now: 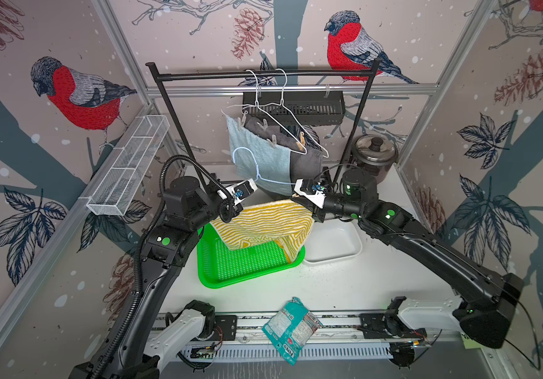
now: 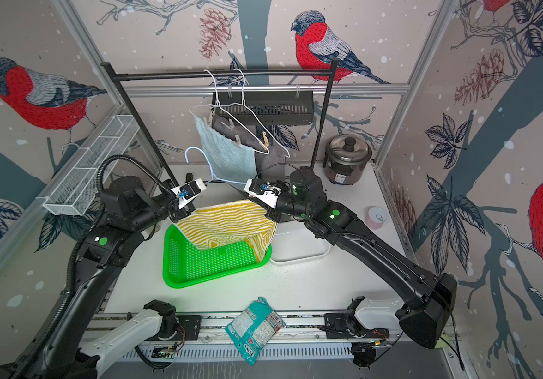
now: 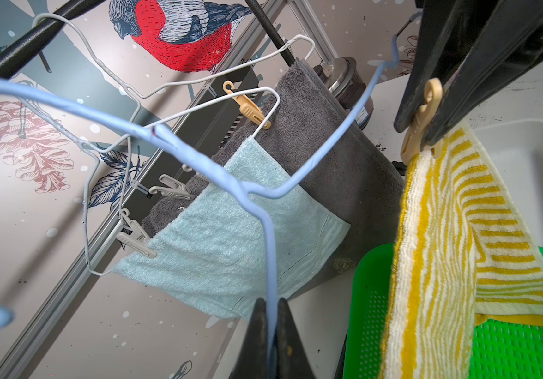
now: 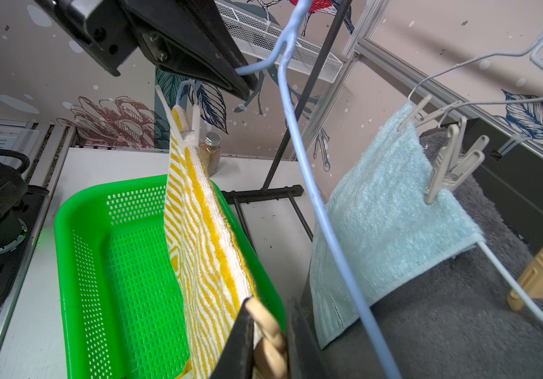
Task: Remove the clothespins securing towels to the hanger
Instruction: Remove the clothespin from the hanger.
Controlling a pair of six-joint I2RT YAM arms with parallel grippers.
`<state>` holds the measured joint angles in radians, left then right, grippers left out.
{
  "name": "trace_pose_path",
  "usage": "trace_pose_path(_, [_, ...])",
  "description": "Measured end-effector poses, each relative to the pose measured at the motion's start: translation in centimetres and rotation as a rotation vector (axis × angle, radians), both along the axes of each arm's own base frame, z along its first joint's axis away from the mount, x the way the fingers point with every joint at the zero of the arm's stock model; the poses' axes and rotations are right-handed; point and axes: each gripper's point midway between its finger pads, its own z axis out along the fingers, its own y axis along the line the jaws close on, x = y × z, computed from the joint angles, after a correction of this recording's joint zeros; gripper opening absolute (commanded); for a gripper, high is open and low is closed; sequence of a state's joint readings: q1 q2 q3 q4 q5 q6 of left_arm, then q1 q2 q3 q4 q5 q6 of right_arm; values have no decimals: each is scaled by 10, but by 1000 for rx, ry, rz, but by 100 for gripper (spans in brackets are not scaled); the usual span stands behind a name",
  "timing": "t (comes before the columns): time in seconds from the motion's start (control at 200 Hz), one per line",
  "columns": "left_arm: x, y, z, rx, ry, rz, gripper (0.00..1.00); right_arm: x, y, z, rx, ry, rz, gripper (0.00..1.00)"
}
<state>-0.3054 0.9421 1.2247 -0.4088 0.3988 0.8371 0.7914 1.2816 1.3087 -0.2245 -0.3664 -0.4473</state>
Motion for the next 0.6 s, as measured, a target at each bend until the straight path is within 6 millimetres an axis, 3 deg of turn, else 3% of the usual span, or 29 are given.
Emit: trace_pose_path(0.595, [3,1,-1,1,-1,9,0,-1,6,12,33,-12,-29,10])
